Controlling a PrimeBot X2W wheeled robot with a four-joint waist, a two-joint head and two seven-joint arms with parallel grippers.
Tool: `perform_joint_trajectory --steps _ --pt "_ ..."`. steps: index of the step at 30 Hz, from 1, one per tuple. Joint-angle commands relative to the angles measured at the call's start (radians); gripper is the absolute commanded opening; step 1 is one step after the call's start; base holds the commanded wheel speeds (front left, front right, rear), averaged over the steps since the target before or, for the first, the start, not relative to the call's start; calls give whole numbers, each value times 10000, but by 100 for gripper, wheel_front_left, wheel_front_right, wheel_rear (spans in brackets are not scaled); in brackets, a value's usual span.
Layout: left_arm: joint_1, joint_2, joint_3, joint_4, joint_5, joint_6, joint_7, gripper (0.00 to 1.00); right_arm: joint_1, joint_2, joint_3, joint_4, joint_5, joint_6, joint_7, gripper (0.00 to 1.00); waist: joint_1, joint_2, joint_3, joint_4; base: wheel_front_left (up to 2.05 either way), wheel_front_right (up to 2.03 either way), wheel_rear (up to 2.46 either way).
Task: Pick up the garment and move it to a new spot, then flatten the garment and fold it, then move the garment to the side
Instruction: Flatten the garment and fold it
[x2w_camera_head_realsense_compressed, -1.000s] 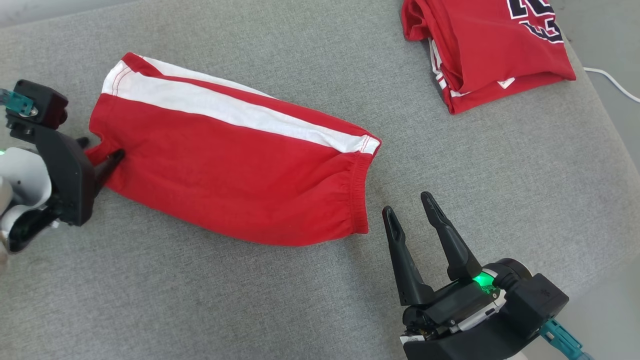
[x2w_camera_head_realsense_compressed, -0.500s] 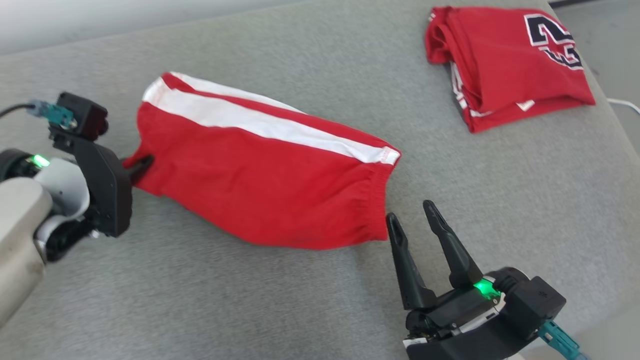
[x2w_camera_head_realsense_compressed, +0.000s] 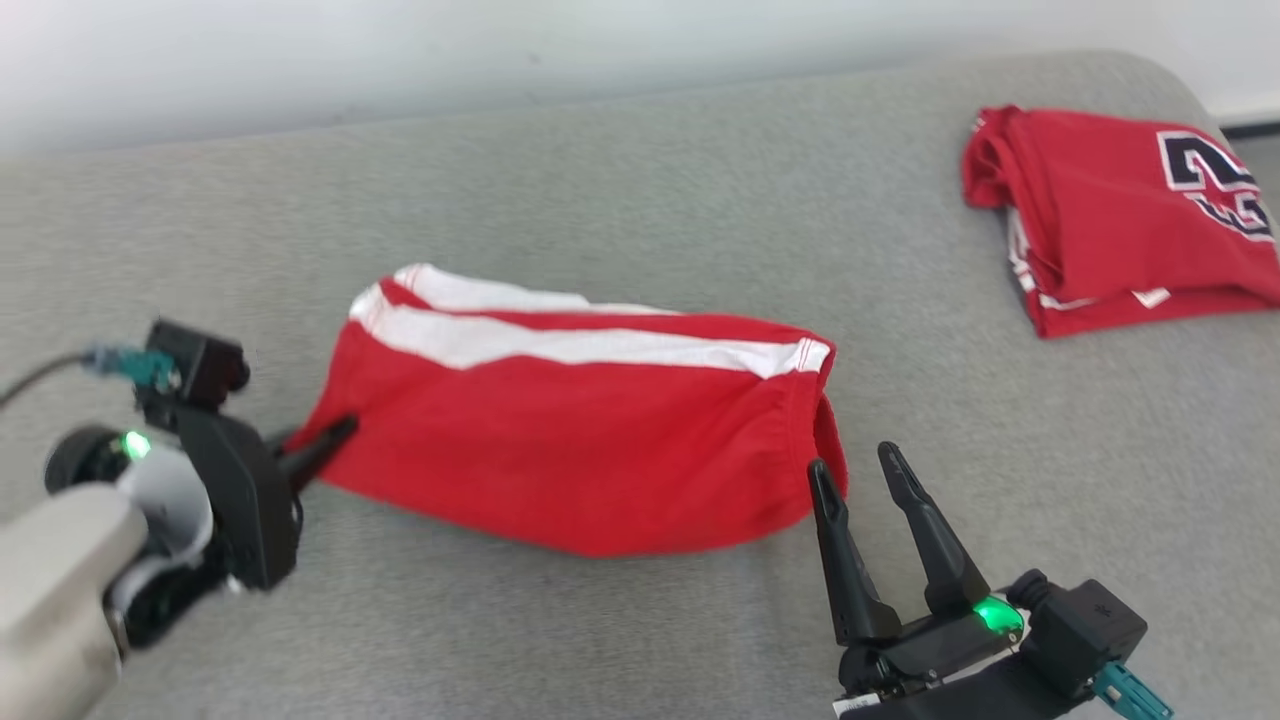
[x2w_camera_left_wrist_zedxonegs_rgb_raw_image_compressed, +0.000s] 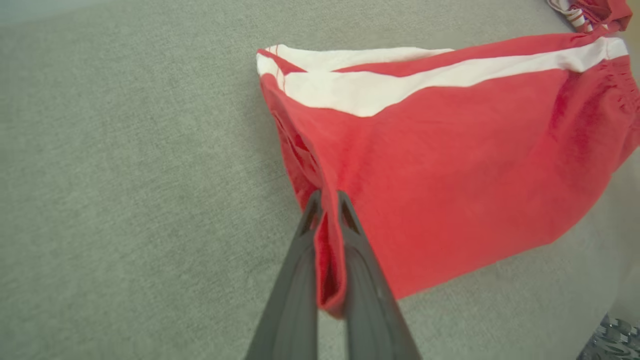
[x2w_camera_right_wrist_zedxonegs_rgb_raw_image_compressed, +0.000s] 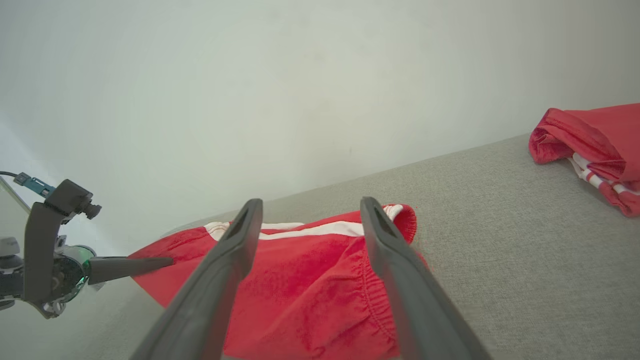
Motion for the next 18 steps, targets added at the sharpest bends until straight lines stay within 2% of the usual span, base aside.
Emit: perform_joint_trajectory --steps 1,11,15,16,17,18 --pt "254 55 -8 -55 -11 21 -101 0 152 -23 -19 4 85 3 -5 100 0 0 -346 390 0 0 0" --pt "1768 155 -9 -925 -302 467 -1138 0 538 -60 -398 -176 57 3 215 100 0 0 -585 985 0 0 0" --pt "2164 6 58 -1087 -436 754 -1512 0 629 -58 -528 -260 34 3 323 100 0 0 -582 1139 0 0 0" --pt "2230 -76 78 -1046 -423 811 -1610 40 629 -57 -529 -265 19 3 376 100 0 0 -580 1158 0 0 0" --pt "2278 -144 74 -1001 -353 873 -1703 100 629 -56 -535 -274 10 3 395 100 0 0 -584 1174 0 0 0" --pt "2300 -206 74 -924 -260 916 -1817 100 629 -55 -540 -283 -1 3 415 100 0 0 -597 1187 0 0 0"
